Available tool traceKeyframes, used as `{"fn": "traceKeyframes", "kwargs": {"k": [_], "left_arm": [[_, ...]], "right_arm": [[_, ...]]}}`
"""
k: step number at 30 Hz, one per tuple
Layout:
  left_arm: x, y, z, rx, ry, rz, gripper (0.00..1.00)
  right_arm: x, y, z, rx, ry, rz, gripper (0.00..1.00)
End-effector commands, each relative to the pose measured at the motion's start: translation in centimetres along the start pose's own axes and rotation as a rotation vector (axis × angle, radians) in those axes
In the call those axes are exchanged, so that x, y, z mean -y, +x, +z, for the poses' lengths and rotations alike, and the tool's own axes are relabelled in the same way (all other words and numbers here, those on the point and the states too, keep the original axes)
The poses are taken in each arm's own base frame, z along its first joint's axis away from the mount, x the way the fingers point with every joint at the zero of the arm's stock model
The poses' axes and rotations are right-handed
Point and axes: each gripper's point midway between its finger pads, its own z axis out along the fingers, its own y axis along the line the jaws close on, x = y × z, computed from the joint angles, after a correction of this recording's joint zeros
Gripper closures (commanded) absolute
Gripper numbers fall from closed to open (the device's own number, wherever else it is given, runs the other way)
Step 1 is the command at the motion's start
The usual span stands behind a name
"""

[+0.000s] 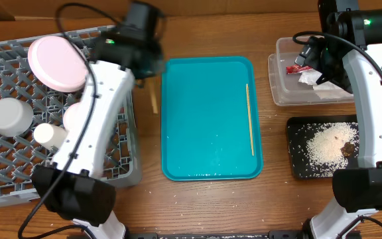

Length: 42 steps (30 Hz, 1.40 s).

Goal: Sort waste into correct bins and load items into the dishwasher
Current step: 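Carry the chopstick to the rack and drop it in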

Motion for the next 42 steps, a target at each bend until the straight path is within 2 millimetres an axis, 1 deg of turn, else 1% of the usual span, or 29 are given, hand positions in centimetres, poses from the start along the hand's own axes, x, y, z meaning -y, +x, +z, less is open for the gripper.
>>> {"fn": "traceKeyframes", "kwargs": {"k": [1, 2, 4, 7, 8, 9, 12, 15, 18, 24, 27, 34, 37, 40, 42], "left_arm": [[-2.2, -0.7, 1.1, -0.022, -0.015, 0.073, 0.96], [-3.0, -0.9, 1.4, -0.023, -0.035, 0.070, 0.96], [-5.4, -1.7, 2.3, -0.019, -0.097, 0.035, 0.96], [-7.9, -2.4, 3.8, -0.030, -0.129, -0.010, 0.96], [-8.3, -2.5, 4.1, -0.032, -0.130, -0.007, 0.96], [-9.1, -2.9, 5.2, -0.041, -0.131, 0.011, 0.96], [-10.2, -3.1, 7.2, -0.059, -0.139, 0.027, 0.96], [-10.0, -3.1, 9.2, -0.078, -0.102, 0.066, 0.96], [-9.5, -3.3, 10.4, -0.080, -0.071, 0.061, 0.96], [-9.1, -3.8, 10.6, -0.062, -0.051, 0.085, 0.95], [-9.2, -3.6, 10.6, -0.069, -0.053, 0.086, 0.92], [-9.3, -3.3, 10.6, -0.081, -0.055, 0.085, 0.90], [-9.3, -3.1, 10.5, -0.090, -0.057, 0.086, 0.87], [-9.4, -2.9, 10.5, -0.097, -0.058, 0.086, 0.81], [-9.4, -2.9, 10.5, -0.098, -0.059, 0.086, 0.81]], "right_arm": [[0.2, -0.5, -1.3, 0.035, -0.024, 0.005, 0.00], [0.2, -0.5, -1.3, 0.035, -0.024, 0.004, 0.00], [0.2, -0.5, -1.3, 0.035, -0.024, 0.005, 0.00], [0.2, -0.5, -1.3, 0.035, -0.024, 0.005, 0.00], [0.2, -0.5, -1.3, 0.035, -0.024, 0.005, 0.00], [0.2, -0.5, -1.3, 0.035, -0.024, 0.005, 0.00], [0.2, -0.5, -1.3, 0.035, -0.024, 0.005, 0.00], [0.2, -0.5, -1.3, 0.035, -0.024, 0.005, 0.00], [0.2, -0.5, -1.3, 0.035, -0.024, 0.005, 0.00], [0.2, -0.5, -1.3, 0.035, -0.024, 0.005, 0.00], [0.2, -0.5, -1.3, 0.035, -0.024, 0.005, 0.00], [0.2, -0.5, -1.3, 0.035, -0.024, 0.005, 0.00], [0.2, -0.5, -1.3, 0.035, -0.024, 0.005, 0.00], [0.2, -0.5, -1.3, 0.035, -0.024, 0.005, 0.00], [0.2, -0.5, -1.3, 0.035, -0.024, 0.005, 0.00]]}}
